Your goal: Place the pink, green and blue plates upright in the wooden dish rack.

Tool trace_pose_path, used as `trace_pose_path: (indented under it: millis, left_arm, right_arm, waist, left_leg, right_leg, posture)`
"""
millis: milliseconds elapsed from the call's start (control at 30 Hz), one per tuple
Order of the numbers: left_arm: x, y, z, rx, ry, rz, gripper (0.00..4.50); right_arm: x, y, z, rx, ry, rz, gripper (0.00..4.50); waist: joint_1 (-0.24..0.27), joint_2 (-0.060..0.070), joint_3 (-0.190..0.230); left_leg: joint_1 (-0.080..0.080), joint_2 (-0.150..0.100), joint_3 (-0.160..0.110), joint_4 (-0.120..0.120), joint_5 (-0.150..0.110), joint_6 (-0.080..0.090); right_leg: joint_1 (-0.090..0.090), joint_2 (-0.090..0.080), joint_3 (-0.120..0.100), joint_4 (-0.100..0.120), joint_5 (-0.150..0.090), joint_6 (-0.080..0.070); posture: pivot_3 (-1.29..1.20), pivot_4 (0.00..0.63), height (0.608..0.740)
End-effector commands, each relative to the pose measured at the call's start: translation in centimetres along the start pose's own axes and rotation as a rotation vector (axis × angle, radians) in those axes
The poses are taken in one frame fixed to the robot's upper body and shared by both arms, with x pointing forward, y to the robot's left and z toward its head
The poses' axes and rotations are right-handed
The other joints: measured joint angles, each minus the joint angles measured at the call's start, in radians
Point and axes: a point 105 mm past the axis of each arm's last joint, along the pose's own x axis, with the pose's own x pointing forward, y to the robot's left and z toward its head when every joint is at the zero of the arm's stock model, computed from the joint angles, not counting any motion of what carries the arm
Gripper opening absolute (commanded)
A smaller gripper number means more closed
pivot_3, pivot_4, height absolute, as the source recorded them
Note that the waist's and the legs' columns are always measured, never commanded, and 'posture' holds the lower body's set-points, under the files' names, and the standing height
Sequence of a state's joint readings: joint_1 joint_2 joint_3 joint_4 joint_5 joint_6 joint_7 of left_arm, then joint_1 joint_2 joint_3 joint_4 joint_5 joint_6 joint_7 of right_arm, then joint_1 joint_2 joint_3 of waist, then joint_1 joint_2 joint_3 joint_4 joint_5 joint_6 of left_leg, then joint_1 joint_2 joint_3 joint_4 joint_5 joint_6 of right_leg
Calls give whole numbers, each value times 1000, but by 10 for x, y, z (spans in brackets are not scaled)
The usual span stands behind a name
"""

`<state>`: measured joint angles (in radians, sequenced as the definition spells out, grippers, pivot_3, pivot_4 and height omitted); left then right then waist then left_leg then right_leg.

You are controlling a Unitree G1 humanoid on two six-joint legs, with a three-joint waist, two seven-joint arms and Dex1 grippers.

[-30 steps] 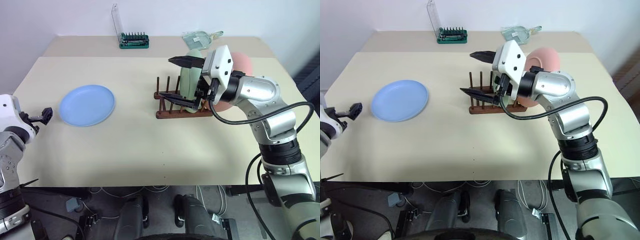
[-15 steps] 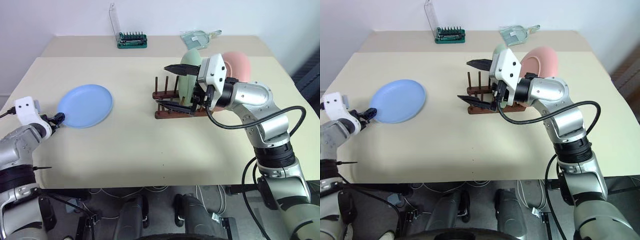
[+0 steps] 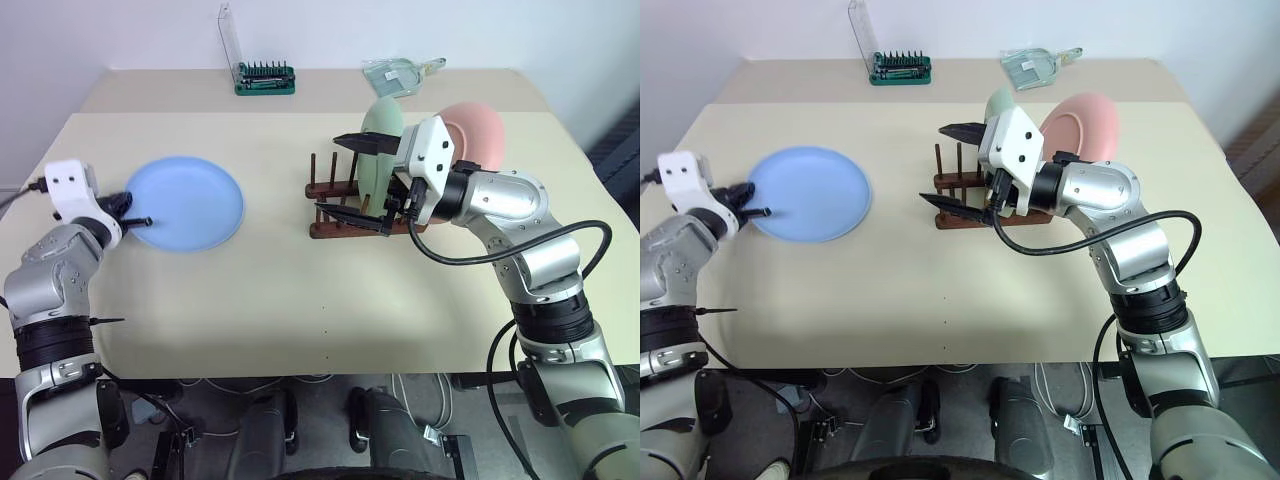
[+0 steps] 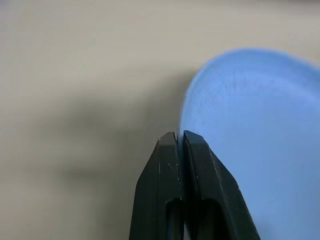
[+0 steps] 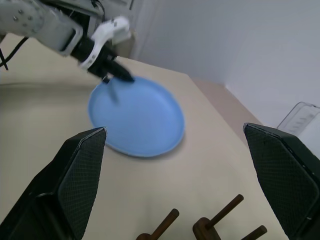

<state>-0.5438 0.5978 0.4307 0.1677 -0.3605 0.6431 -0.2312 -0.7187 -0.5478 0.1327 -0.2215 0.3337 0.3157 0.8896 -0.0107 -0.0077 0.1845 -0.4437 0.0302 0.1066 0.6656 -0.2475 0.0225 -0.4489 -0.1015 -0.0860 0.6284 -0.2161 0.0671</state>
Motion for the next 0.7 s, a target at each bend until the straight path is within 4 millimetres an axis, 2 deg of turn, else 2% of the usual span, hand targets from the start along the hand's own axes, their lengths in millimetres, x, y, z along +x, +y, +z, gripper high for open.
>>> trace_pose_path:
  millis: [33,67,167,300,400,500,700]
  left_arm:
    - [-25,-38,120,30,-442,-33,29]
    - [-29,-47,136,31,-485,-40,29]
    - [-37,-75,169,70,-565,-65,29]
    - [-46,-106,189,112,-612,-95,29]
    - [-49,-127,190,138,-612,-123,29]
    - [-51,-140,187,202,-605,-112,29]
    - [-55,-164,174,139,-533,-158,29]
  right_arm:
    - [2,-5,21,-170,-35,-13,4500]
    - [4,-5,23,-197,-38,-12,4500]
    - [10,-7,26,-286,-36,-18,4500]
    - [20,-19,28,-419,-20,-87,4500]
    - [26,-25,33,-499,-28,-133,4500]
    - [30,-28,35,-561,-25,-159,4500]
    - [43,-21,33,-653,-27,-143,4500]
  waist:
    - [6,-7,4]
    - [6,-11,6]
    - [0,-11,6]
    - [-5,-11,6]
    - [-2,-11,6]
    - [-2,-12,7]
    - [-1,-12,7]
  left_leg:
    - [0,0,0,0,0,0]
    - [-1,0,-1,1,1,-1]
    - [0,0,0,1,1,1]
    - [3,0,3,1,4,-3]
    - [3,1,2,1,6,-6]
    - [2,2,2,1,7,-6]
    - [2,2,1,1,8,-6]
  right_leg:
    - [0,0,-1,0,0,0]
    - [0,0,-2,1,0,0]
    - [2,1,-3,0,1,0]
    - [4,4,-3,0,2,3]
    - [4,7,-4,1,2,3]
    - [4,8,-3,1,2,3]
    - [4,7,-3,1,2,3]
  posture:
    - [0,150,740]
    - [0,150,740]
    - [0,150,740]
    - [0,150,740]
    - [0,150,740]
    - [0,150,740]
    - [0,150,740]
